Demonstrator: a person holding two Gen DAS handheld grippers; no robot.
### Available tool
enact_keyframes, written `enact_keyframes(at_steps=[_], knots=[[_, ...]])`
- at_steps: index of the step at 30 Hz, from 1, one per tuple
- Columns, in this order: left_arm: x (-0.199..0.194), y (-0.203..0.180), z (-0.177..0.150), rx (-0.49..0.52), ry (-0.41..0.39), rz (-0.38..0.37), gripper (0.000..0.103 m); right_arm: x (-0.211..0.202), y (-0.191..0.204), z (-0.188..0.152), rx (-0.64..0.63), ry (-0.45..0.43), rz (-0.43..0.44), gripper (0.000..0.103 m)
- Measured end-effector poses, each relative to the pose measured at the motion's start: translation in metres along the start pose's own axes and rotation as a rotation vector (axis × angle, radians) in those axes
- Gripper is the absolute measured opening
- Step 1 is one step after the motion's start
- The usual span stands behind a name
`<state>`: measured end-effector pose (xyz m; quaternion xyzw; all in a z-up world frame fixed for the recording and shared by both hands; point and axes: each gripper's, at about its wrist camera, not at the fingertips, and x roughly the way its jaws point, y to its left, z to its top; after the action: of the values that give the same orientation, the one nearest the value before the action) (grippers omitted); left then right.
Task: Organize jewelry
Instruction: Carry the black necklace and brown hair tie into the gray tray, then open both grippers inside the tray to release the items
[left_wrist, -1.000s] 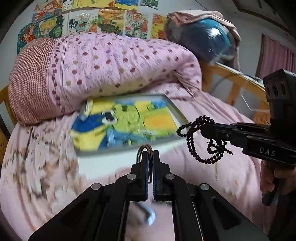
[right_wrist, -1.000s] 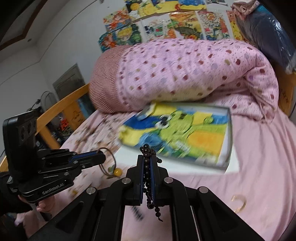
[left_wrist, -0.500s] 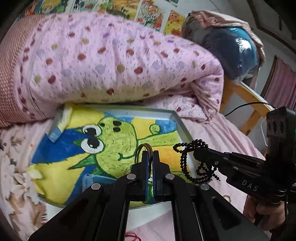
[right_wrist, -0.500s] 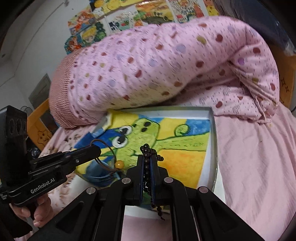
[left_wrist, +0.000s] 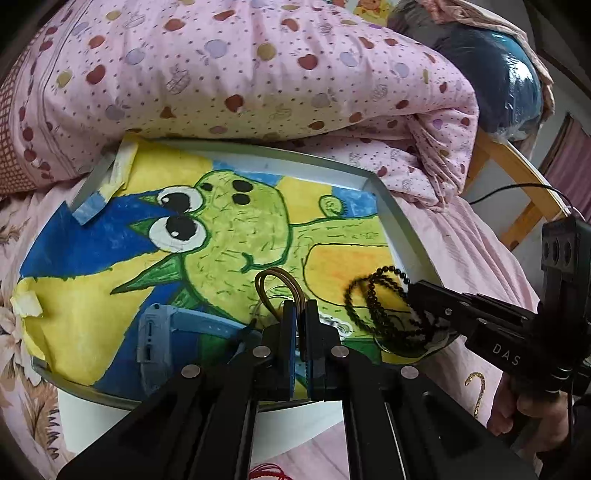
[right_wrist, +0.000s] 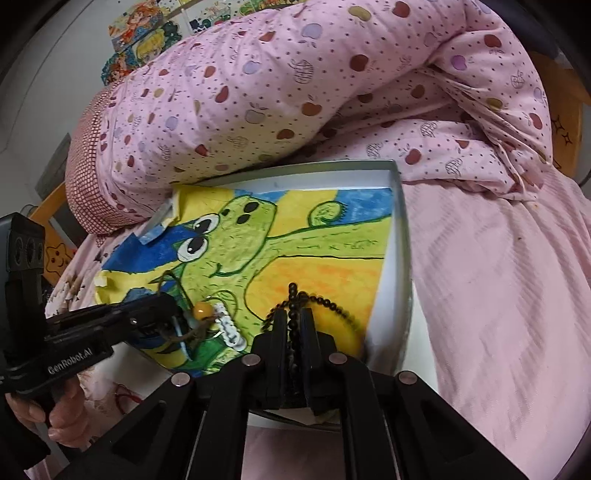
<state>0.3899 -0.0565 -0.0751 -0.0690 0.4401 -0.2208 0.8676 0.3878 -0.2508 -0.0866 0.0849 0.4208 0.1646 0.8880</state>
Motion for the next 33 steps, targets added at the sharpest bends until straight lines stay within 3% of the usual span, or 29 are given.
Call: enact_keyframes(at_steps=[2, 4, 6, 9, 11, 13, 16, 19, 20, 22, 26, 33], knots=[[-0.001, 0.003, 0.002, -0.028, 0.007, -0.002, 0.007, -0.004, -0.001, 0.001, 0.001, -0.006, -0.006, 0.019], [-0.007, 0.003, 0.002, -0.046, 0.006, 0.001, 0.038, -0.010, -0.002, 0.001, 0.000, -0.021, -0.019, 0.031], [-0.016, 0.001, 0.002, -0.043, -0.030, 0.015, 0.057, -0.021, -0.002, 0.002, 0.005, -0.048, -0.025, 0.040], [-0.032, -0.005, 0.002, -0.015, -0.078, 0.015, 0.059, -0.036, -0.001, 0.004, 0.007, -0.082, -0.042, 0.052], [-0.045, -0.009, 0.003, -0.006, -0.099, 0.027, 0.059, -0.050, 0.000, 0.004, 0.015, -0.113, -0.042, 0.071], [-0.058, -0.013, 0.002, -0.010, -0.123, 0.027, 0.071, -0.067, 0.002, 0.004, 0.013, -0.154, -0.041, 0.080], [-0.081, -0.018, -0.002, -0.018, -0.180, 0.049, 0.084, -0.093, 0.009, 0.003, -0.011, -0.207, -0.043, 0.087], [-0.102, -0.025, -0.006, 0.000, -0.233, 0.066, 0.086, -0.118, 0.017, -0.001, -0.035, -0.266, -0.059, 0.103], [-0.111, -0.028, -0.009, 0.013, -0.255, 0.078, 0.087, -0.131, 0.022, -0.004, -0.048, -0.301, -0.071, 0.103], [-0.126, -0.035, -0.015, 0.042, -0.289, 0.111, 0.101, -0.150, 0.029, -0.009, -0.072, -0.341, -0.091, 0.103], [-0.154, -0.046, -0.032, 0.097, -0.376, 0.165, 0.101, -0.182, 0.044, -0.022, -0.118, -0.399, -0.124, 0.103], [-0.191, -0.053, -0.064, 0.131, -0.403, 0.166, 0.101, -0.220, 0.059, -0.055, -0.162, -0.444, -0.152, 0.103]])
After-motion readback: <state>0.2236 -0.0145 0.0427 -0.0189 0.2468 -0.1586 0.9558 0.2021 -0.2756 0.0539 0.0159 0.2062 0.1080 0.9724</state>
